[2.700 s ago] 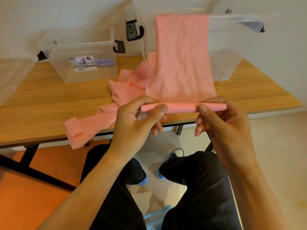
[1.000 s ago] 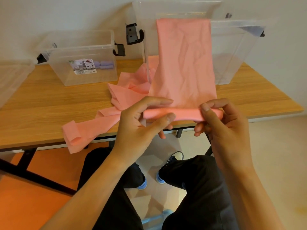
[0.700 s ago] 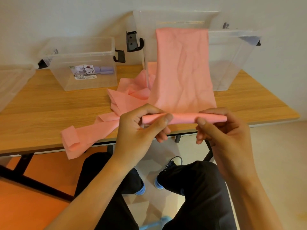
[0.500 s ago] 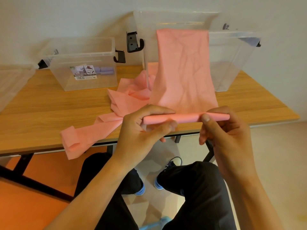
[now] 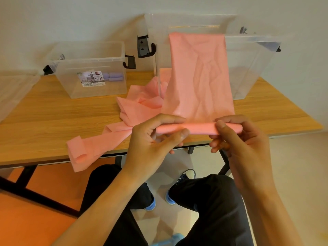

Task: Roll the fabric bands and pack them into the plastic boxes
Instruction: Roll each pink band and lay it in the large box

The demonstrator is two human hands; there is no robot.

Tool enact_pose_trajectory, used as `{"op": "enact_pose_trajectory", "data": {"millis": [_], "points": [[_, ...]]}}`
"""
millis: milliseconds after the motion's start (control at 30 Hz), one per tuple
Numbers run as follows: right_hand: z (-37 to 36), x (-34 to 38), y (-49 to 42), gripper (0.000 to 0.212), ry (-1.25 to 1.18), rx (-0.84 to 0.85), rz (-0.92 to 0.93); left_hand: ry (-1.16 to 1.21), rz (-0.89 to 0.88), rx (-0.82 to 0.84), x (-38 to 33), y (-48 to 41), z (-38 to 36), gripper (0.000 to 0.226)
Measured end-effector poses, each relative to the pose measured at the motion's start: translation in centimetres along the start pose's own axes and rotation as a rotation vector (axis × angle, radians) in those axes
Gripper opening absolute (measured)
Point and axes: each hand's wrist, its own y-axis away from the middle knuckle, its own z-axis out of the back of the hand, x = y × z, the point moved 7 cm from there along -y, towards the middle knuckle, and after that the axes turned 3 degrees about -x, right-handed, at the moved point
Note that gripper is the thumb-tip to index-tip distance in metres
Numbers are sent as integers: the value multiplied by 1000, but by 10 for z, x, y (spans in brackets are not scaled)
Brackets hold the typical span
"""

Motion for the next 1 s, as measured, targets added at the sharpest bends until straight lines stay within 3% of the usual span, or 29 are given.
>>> {"op": "enact_pose_trajectory", "data": {"millis": [167, 300, 433, 700, 833, 1000], "points": [[-4, -1, 0, 31, -36, 67, -61, -28, -3, -5, 0, -2, 1, 14], [-4, -2, -1, 24, -29, 91, -68, -13, 25, -7, 0, -3, -1, 17], [-3, 0, -1, 30, -33, 73, -78, 2, 26, -6, -3, -4, -1, 22], [-5, 2, -2, 29, 31, 92, -45, -2, 1, -42, -3, -4, 2, 12], [-4, 1, -3, 12, 12, 75, -29, -8, -1, -59, -4, -4, 4, 16], [-1, 1, -2, 18, 2, 17, -33, 41, -16, -65, -3, -5, 3, 19]]}}
